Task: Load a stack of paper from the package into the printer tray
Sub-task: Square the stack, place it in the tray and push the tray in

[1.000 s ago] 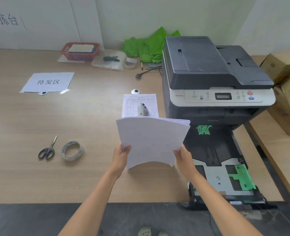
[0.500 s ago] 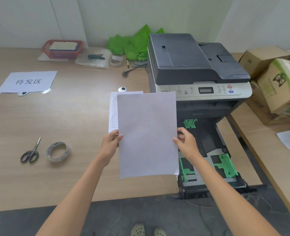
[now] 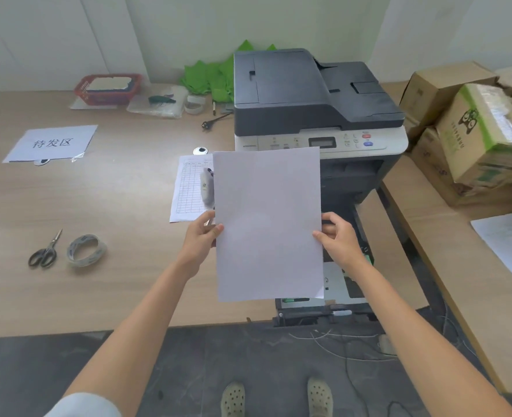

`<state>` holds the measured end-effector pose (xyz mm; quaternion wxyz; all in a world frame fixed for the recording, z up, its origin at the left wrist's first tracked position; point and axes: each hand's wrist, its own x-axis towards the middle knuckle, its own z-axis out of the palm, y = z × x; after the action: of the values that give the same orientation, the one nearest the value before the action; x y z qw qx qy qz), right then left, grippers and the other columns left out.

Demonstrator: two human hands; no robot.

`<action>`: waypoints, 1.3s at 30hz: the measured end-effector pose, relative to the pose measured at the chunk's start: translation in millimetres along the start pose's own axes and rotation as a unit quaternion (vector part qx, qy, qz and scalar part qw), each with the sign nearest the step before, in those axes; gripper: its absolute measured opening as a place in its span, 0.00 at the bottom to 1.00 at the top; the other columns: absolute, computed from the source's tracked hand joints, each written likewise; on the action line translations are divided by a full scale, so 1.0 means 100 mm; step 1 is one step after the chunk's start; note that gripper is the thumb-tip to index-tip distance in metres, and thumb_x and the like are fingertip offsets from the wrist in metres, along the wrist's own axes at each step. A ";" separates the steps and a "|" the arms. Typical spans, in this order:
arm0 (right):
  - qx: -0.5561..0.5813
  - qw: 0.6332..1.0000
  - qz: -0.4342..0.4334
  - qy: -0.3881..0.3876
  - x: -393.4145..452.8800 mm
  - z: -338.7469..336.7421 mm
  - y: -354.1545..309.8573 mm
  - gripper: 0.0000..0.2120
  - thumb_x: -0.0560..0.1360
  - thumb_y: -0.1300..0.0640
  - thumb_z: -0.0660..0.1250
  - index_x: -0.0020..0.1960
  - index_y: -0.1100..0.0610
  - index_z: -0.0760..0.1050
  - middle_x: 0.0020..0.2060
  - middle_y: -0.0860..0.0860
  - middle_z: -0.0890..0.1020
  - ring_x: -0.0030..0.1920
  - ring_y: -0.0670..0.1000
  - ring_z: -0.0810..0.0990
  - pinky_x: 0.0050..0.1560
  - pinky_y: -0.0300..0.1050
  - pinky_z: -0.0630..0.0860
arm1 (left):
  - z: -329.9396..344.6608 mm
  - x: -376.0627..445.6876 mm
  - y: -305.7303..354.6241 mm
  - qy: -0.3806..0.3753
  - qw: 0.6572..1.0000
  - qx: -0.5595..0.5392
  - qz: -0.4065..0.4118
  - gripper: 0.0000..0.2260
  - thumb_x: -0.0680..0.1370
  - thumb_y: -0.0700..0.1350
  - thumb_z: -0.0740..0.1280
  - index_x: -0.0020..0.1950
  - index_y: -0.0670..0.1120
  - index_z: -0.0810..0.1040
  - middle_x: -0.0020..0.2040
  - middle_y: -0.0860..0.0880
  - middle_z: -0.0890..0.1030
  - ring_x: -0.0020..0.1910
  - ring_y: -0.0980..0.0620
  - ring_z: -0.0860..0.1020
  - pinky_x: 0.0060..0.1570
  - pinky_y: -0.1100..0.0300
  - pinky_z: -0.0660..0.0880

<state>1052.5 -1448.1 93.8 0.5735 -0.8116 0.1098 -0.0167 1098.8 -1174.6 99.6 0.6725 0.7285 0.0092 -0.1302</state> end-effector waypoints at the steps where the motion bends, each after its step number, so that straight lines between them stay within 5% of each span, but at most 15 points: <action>1: 0.001 1.000 0.000 -0.005 -0.01 -0.11 0.05 0.10 0.76 0.66 0.65 0.54 0.56 0.72 0.41 0.39 0.78 0.40 0.40 0.79 0.34 0.25 0.76 | 0.12 -0.03 0.00 0.005 1.000 0.000 0.000 0.12 0.78 0.35 0.60 0.51 0.51 0.76 0.37 0.55 0.85 0.36 0.58 0.83 0.42 0.63 0.80; 7: 0.015 0.999 0.025 -0.035 -0.02 -0.81 0.38 0.09 0.76 0.65 0.64 0.54 0.54 0.72 0.43 0.42 0.80 0.43 0.41 0.80 0.40 0.36 0.76 | 0.89 -0.11 -0.05 0.021 1.000 0.009 -0.014 0.12 0.78 0.35 0.60 0.52 0.51 0.77 0.38 0.54 0.85 0.36 0.58 0.82 0.44 0.58 0.78; 14: -0.003 0.998 0.029 -0.053 0.05 -1.35 0.59 0.08 0.76 0.63 0.65 0.54 0.55 0.72 0.43 0.39 0.78 0.43 0.39 0.79 0.34 0.29 0.77 | 1.47 -0.06 -0.08 0.030 0.999 0.015 -0.037 0.10 0.78 0.35 0.59 0.57 0.45 0.75 0.44 0.45 0.82 0.41 0.49 0.80 0.45 0.55 0.77; 22: -0.008 0.995 0.071 -0.064 0.10 -1.48 0.75 0.12 0.76 0.61 0.66 0.59 0.57 0.73 0.49 0.46 0.79 0.47 0.44 0.79 0.43 0.35 0.77 | 1.65 -0.02 -0.11 0.033 0.996 0.025 -0.075 0.12 0.78 0.36 0.59 0.60 0.44 0.74 0.45 0.45 0.81 0.39 0.52 0.81 0.38 0.64 0.78; 28: 0.002 0.986 0.135 -0.099 0.10 -1.41 0.83 0.14 0.76 0.66 0.64 0.61 0.60 0.72 0.41 0.43 0.80 0.38 0.38 0.79 0.31 0.24 0.75 | 1.62 0.00 -0.30 0.044 0.989 0.042 -0.133 0.11 0.78 0.35 0.60 0.49 0.49 0.78 0.40 0.50 0.83 0.35 0.55 0.82 0.41 0.59 0.77; 32: -0.016 0.979 0.180 -0.094 0.17 -1.30 0.98 0.15 0.76 0.65 0.64 0.63 0.62 0.72 0.48 0.51 0.79 0.38 0.38 0.75 0.29 0.25 0.73 | 1.62 0.08 -0.45 0.045 0.983 0.068 -0.163 0.08 0.77 0.35 0.61 0.52 0.43 0.78 0.41 0.48 0.81 0.39 0.49 0.79 0.43 0.55 0.73; 39: -0.044 0.967 0.241 -0.062 0.44 -1.10 1.16 0.18 0.74 0.64 0.67 0.64 0.62 0.73 0.60 0.57 0.79 0.50 0.49 0.74 0.53 0.43 0.73 | 1.63 0.42 -0.61 0.061 0.975 0.090 -0.195 0.07 0.76 0.34 0.62 0.46 0.43 0.79 0.30 0.56 0.82 0.26 0.62 0.79 0.29 0.69 0.74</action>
<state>1060.7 -1595.5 18.7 0.5297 -0.7852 0.2672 0.1776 1098.8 -1335.6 21.3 0.5637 0.7769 0.1804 -0.2146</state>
